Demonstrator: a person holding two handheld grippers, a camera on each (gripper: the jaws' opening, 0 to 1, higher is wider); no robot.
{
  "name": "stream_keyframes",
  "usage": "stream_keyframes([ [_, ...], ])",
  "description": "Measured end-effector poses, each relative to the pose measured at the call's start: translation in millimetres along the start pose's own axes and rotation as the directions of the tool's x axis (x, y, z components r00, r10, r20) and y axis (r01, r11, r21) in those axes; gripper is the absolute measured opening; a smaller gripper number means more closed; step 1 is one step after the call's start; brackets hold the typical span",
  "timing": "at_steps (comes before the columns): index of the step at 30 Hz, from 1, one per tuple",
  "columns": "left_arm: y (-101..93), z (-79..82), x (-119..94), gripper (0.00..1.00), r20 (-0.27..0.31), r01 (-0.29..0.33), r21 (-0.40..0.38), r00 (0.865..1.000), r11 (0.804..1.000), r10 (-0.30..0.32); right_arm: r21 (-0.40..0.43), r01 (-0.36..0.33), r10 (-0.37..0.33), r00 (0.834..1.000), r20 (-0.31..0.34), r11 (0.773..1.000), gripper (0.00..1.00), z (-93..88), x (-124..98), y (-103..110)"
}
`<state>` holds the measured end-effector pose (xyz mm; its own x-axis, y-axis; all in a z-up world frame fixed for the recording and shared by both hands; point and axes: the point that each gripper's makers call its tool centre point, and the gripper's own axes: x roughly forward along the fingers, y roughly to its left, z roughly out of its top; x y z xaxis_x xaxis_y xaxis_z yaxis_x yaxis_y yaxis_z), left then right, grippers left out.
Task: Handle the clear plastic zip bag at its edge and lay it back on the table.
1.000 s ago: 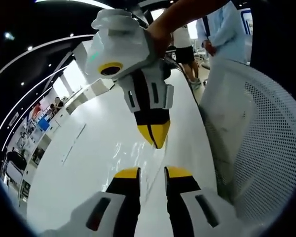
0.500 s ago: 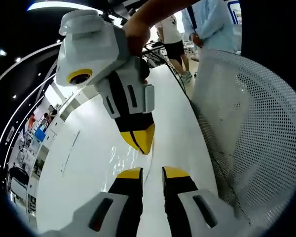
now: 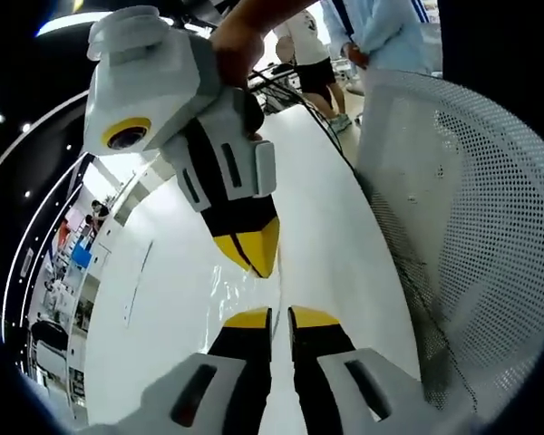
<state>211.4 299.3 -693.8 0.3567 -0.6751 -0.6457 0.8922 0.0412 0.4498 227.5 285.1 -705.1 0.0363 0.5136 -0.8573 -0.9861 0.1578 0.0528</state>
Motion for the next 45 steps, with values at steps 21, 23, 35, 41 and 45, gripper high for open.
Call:
stream_keyframes([
  [21,2.8,-4.5,-1,0.00,-0.026,0.009,0.006,1.000,1.000,-0.009,0.009,0.125,-0.125,0.989,0.083,0.992,0.00,21.8,-13,-19],
  [23,3.0,-4.6,-1,0.00,-0.028,0.013,0.002,1.000,1.000,-0.013,0.015,0.136,-0.137,0.987,0.089,0.991,0.00,22.4,-12,-22],
  [35,3.6,-6.0,-1,0.00,-0.036,0.017,-0.023,0.999,1.000,-0.018,0.076,0.216,-0.225,0.962,0.157,0.974,0.00,37.6,-29,-35],
  [41,6.1,-5.1,-3,0.00,-0.045,0.011,-0.035,0.999,0.999,-0.012,0.084,0.250,-0.262,0.942,0.208,0.965,0.00,48.4,-38,-41],
  [45,7.6,-3.9,-4,0.00,-0.046,0.006,-0.034,0.999,0.999,-0.007,0.077,0.273,-0.284,0.929,0.235,0.959,0.00,52.0,-41,-44],
])
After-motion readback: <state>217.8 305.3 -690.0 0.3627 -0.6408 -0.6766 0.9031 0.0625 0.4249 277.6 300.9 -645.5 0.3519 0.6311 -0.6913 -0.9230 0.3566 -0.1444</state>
